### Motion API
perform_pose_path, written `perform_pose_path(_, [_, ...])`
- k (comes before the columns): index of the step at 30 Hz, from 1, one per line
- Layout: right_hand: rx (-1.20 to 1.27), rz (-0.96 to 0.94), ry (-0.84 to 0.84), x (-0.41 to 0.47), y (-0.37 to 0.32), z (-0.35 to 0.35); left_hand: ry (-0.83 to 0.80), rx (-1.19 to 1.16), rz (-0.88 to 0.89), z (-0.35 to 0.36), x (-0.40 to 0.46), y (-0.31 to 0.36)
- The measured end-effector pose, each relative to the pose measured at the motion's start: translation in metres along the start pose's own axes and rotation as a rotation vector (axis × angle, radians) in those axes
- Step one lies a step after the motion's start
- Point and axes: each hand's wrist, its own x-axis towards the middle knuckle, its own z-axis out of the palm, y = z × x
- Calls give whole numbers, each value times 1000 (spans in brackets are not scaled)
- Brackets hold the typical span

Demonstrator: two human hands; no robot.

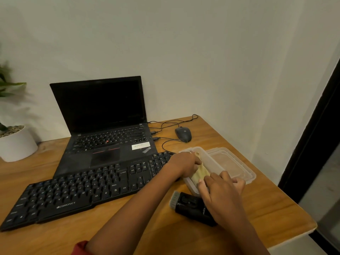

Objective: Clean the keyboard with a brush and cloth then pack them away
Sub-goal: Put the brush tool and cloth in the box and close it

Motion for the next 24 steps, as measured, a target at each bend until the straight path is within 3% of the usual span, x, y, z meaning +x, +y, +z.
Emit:
perform_pose_path(2, [-10, 2, 9, -2, 0, 2, 79, -43, 4, 0, -8, 1])
perform_pose_path(6, [4, 10, 37, -3, 1, 3, 427, -89, 8, 14, -30, -2])
perform_pose_path(9, [122, 18, 45, -6, 0, 3, 583, -207, 15, 28, -54, -5])
perform_pose_path(14, [356, 108, 274, -31, -7, -10, 782, -415, -66, 53, -107, -2])
perform_pose_path(18, [384, 137, 268, -54, -16, -18, 846, -533, -141, 73, -139, 7])
perform_pose_path(21, [314, 180, 132, -66, -18, -14, 847, -607, -238, 78, -150, 12])
perform_pose_path(24, [182, 155, -22, -77, -22, -7, 693, -595, -375, 83, -157, 11])
